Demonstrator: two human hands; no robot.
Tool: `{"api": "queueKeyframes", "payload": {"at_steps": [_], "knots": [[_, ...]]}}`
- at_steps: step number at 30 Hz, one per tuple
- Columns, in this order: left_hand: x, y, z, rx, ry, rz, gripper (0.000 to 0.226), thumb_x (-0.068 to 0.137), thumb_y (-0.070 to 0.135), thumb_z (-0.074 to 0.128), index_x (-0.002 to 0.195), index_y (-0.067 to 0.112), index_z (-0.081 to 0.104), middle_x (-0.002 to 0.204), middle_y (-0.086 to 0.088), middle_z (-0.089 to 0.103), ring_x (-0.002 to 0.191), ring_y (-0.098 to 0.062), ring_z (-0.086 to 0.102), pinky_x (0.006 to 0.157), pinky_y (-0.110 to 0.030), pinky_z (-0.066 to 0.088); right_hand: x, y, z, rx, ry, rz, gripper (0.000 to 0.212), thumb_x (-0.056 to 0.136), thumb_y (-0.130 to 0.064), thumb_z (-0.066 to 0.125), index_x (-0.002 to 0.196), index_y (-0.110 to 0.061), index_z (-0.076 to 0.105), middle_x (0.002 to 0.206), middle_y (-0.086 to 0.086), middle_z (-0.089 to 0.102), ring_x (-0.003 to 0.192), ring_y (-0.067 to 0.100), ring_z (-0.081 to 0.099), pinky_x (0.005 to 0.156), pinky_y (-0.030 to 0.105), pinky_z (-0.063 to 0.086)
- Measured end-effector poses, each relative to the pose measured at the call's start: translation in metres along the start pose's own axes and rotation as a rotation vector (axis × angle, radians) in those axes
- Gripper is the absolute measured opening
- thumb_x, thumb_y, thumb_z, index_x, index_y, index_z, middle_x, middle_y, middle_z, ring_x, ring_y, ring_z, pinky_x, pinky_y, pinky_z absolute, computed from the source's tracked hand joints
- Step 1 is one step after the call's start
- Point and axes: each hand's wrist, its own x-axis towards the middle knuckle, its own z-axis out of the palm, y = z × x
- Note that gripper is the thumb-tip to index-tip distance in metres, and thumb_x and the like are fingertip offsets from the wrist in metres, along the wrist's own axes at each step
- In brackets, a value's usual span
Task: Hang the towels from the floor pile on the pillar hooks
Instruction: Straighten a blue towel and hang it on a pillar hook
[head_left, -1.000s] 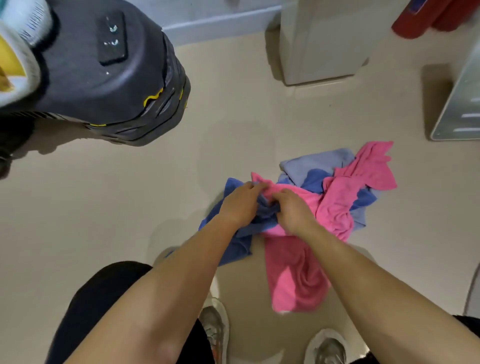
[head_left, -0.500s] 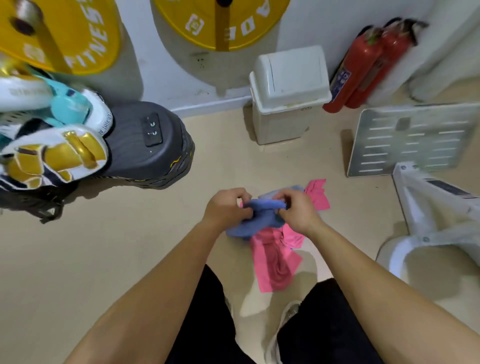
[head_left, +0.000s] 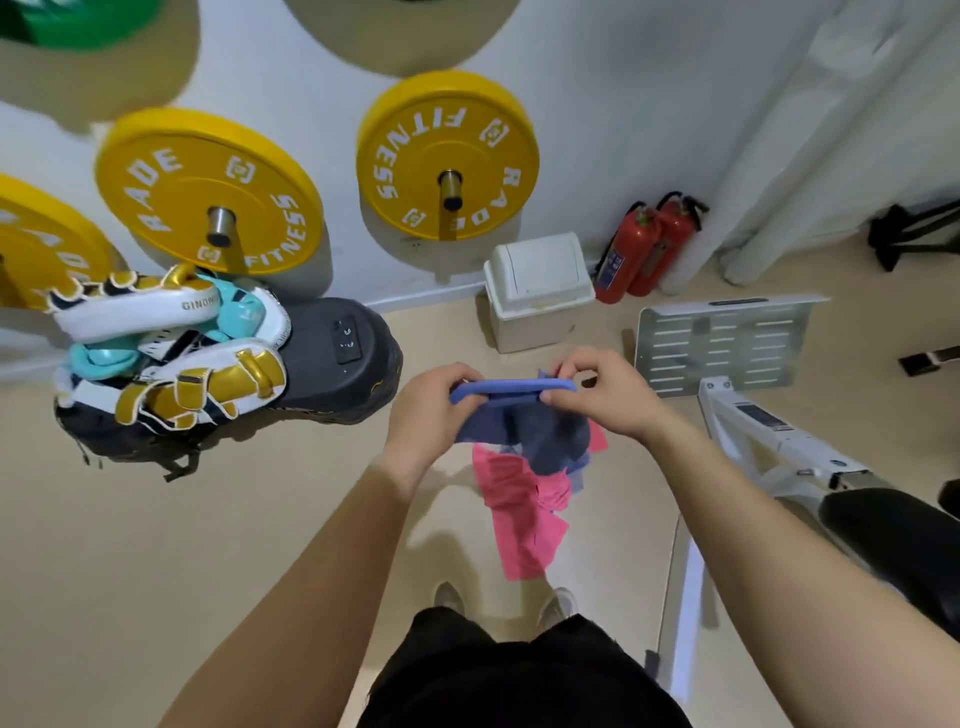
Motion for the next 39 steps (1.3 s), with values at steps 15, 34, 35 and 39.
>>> {"api": "queueKeyframes", "payload": {"at_steps": [15, 34, 35, 39], "knots": [[-0.028, 0.017, -0.033, 0.080, -0.163, 0.045, 0.011, 0.087, 0.031, 0.069, 0.080, 0.026, 0.063, 0.084, 0.005, 0.065, 0.078, -0.016, 0.061, 0.069, -0.036, 0.049, -0.036, -0.002, -0.033, -0.467, 0.333, 0.025, 0.021, 0.089, -0.044, 0.064, 0.079, -0.026, 0.063, 0.073, -0.009, 0.064, 0.080, 0.020, 0.058, 0.065, 0.034, 0.046], [-0.061, 0.088, -0.010, -0.307, 0.089, 0.070, 0.030, 0.074, -0.005, 0.075, 0.075, 0.025, 0.069, 0.074, 0.000, 0.069, 0.065, -0.007, 0.057, 0.062, -0.017, 0.047, -0.065, -0.046, -0.003, 0.010, -0.099, -0.188, 0.022, 0.076, -0.027, 0.073, 0.099, -0.025, 0.072, 0.089, -0.004, 0.071, 0.081, 0.015, 0.065, 0.076, 0.028, 0.051], [-0.063, 0.088, -0.010, -0.286, 0.105, 0.057, 0.030, 0.074, -0.006, 0.073, 0.074, 0.024, 0.070, 0.073, 0.000, 0.070, 0.065, -0.007, 0.057, 0.062, -0.017, 0.047, -0.066, -0.047, 0.000, -0.015, -0.090, -0.195, 0.027, 0.074, -0.028, 0.076, 0.099, -0.027, 0.069, 0.089, -0.004, 0.069, 0.080, 0.018, 0.066, 0.074, 0.030, 0.053], [-0.068, 0.081, -0.008, -0.263, 0.100, 0.038, 0.022, 0.074, 0.003, 0.080, 0.073, 0.024, 0.071, 0.072, -0.002, 0.070, 0.062, -0.006, 0.057, 0.062, -0.019, 0.049, -0.067, -0.046, 0.008, -0.076, -0.013, -0.242, 0.020, 0.075, -0.035, 0.079, 0.087, -0.031, 0.063, 0.078, -0.010, 0.064, 0.067, 0.012, 0.061, 0.069, 0.040, 0.054]]}}
